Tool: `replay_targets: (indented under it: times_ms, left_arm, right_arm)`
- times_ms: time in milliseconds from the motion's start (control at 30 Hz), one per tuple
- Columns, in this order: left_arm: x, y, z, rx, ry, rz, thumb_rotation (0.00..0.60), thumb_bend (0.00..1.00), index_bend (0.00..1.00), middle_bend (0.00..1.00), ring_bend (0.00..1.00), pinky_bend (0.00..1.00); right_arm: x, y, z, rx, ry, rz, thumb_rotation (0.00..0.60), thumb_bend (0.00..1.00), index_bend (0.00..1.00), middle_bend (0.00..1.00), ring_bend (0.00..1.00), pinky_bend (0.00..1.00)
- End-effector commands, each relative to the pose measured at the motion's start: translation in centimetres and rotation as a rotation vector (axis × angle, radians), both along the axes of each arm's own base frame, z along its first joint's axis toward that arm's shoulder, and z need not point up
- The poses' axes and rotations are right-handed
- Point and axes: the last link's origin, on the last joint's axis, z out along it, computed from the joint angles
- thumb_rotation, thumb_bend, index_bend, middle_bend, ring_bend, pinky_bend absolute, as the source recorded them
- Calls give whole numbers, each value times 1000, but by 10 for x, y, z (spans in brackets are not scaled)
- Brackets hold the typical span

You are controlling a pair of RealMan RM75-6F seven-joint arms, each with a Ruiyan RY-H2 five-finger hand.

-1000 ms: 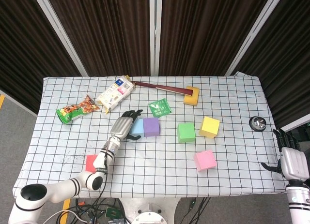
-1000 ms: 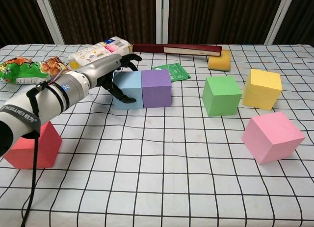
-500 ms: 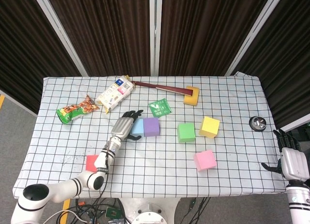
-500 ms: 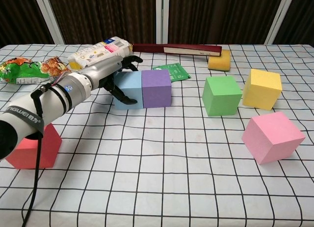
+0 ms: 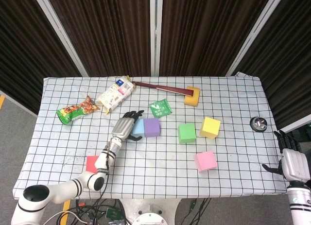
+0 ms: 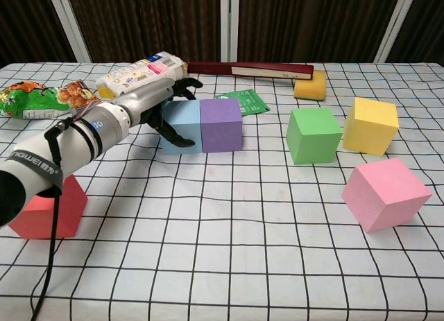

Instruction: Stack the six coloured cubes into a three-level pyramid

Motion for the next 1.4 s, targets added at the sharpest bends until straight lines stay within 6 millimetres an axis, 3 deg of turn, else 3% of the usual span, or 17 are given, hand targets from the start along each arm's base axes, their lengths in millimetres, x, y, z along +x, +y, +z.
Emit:
replay_targets:
  times_ms: [33, 267, 567, 767, 900, 1100, 1400]
  left_arm:
    - [0, -1, 2, 2, -3, -4, 600, 133, 65, 155, 86, 99]
    - [-5, -11, 31, 12, -17, -39, 600, 129, 62, 136, 40, 98]
    - [-42, -43, 124, 99, -12, 2, 600, 93, 45, 66, 0, 78]
    - [-73, -63, 182, 277, 29, -11, 600, 75, 45, 66, 0, 78]
    - [-105, -84, 209, 345, 121, 14, 600, 38, 45, 65, 0, 78]
    - [-143, -112, 231, 407, 184, 83, 600, 5, 45, 81, 0, 75]
    - [-174, -151, 247, 442, 183, 170, 600, 3, 45, 100, 0, 76]
  right_arm:
    - [0, 0, 0, 0, 0, 0, 600, 0, 0, 0, 0, 0]
    - [3, -3, 1, 3, 4, 11, 600, 0, 0, 0, 0, 0]
    - [16, -14, -6, 34, 17, 58, 600, 0, 0, 0, 0, 0]
    - [47, -50, -15, 107, 48, 185, 600, 0, 0, 0, 0, 0]
    - [79, -93, -28, 186, 8, 292, 600, 0, 0, 0, 0, 0]
    - [127, -139, -60, 288, -6, 421, 600, 0, 0, 38, 0, 0]
    - [150, -158, -114, 450, -104, 351, 600, 0, 0, 90, 0, 0]
